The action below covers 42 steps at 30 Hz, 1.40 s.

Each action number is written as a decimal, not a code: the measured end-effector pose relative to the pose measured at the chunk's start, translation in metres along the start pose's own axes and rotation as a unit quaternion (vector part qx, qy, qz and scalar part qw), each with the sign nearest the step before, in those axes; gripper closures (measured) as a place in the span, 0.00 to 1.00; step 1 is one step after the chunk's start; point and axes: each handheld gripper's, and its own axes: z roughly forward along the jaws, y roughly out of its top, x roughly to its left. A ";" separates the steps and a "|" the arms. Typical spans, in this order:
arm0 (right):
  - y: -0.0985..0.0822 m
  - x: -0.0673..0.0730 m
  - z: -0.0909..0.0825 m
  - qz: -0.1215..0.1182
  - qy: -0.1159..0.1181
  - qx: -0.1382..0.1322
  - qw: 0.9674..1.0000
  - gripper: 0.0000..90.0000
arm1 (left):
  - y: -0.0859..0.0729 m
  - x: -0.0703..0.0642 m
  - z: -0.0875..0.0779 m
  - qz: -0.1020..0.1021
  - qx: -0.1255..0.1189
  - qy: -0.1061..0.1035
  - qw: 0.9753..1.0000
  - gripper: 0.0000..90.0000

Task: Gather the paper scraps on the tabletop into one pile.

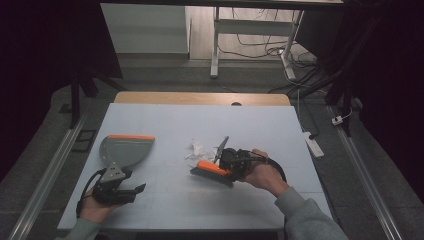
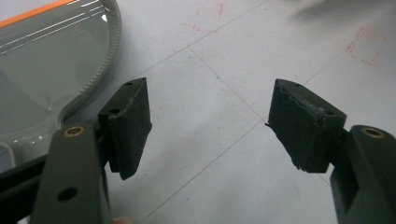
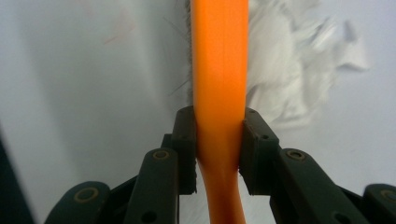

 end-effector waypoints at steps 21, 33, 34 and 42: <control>-0.018 -0.030 -0.055 0.120 -0.038 -0.136 0.983 0.78 | 0.000 -0.001 0.001 0.003 0.002 -0.002 1.000 0.34; 0.024 -0.066 -0.034 0.208 -0.014 -0.190 0.959 0.78 | 0.000 0.000 0.002 0.004 0.004 -0.003 1.000 0.34; 0.034 -0.068 -0.029 0.208 -0.009 -0.190 0.959 0.78 | 0.000 0.000 0.002 0.004 0.004 -0.003 1.000 0.34; 0.097 -0.074 0.030 0.208 0.017 -0.165 0.964 0.78 | -0.001 0.000 0.002 0.004 0.003 -0.004 1.000 0.34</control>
